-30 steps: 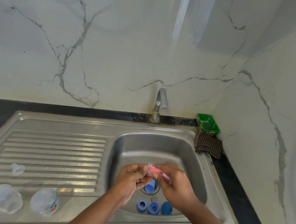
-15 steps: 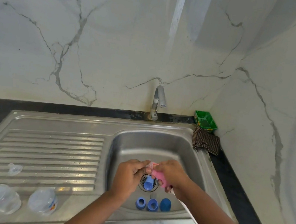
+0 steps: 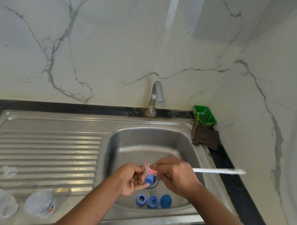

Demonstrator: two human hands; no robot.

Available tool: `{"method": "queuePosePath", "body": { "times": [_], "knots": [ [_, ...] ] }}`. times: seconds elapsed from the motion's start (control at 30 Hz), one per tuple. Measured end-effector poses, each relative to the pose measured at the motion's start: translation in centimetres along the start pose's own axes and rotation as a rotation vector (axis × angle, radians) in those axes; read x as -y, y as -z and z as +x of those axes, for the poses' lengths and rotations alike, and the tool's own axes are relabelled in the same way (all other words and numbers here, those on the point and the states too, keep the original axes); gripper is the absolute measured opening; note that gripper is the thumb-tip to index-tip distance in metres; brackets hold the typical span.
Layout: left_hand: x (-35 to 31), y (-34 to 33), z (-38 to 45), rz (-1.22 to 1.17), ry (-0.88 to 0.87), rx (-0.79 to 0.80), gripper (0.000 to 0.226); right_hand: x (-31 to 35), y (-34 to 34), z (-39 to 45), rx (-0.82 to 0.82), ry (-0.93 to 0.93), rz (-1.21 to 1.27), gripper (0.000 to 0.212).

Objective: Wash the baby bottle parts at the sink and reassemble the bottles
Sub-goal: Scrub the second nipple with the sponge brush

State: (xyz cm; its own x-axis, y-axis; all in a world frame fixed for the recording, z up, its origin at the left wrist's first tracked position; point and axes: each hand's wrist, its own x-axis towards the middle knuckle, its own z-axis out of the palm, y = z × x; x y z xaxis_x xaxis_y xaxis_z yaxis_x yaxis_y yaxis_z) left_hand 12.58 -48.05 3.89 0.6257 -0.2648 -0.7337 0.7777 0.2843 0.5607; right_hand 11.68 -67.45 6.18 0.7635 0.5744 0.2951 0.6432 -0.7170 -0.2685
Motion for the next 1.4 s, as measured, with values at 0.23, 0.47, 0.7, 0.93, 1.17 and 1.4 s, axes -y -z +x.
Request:
{"method": "queuePosePath", "body": {
  "times": [0.23,0.47,0.7,0.93,1.17,1.4],
  "knots": [
    [0.3,-1.1,1.1,0.341,-0.533,-0.170,0.028,0.4,-2.1,0.4,-0.047,-0.341,0.082,0.035],
    [0.4,-0.7,2.0,0.765,-1.071,-0.242,0.023,0.2,-1.1,3.8,0.018,-0.983,0.867,0.018],
    [1.0,-0.6,2.6,0.747,-1.039,-0.240,0.018,0.1,-0.2,3.0,0.097,-1.036,0.949,0.019],
    [-1.3,-1.5,2.0,0.137,-0.178,-0.008,0.021,-1.0,-0.5,0.6,-0.030,-0.350,0.367,0.019],
    [-0.4,-1.5,2.3,0.001,-0.056,0.011,0.020,-1.7,-0.6,0.4,-0.049,-0.187,0.013,0.021],
    [0.8,-1.7,2.7,0.627,-0.792,-0.173,0.011,-1.2,-1.2,1.6,0.010,-0.899,0.781,0.015]
  ]
}}
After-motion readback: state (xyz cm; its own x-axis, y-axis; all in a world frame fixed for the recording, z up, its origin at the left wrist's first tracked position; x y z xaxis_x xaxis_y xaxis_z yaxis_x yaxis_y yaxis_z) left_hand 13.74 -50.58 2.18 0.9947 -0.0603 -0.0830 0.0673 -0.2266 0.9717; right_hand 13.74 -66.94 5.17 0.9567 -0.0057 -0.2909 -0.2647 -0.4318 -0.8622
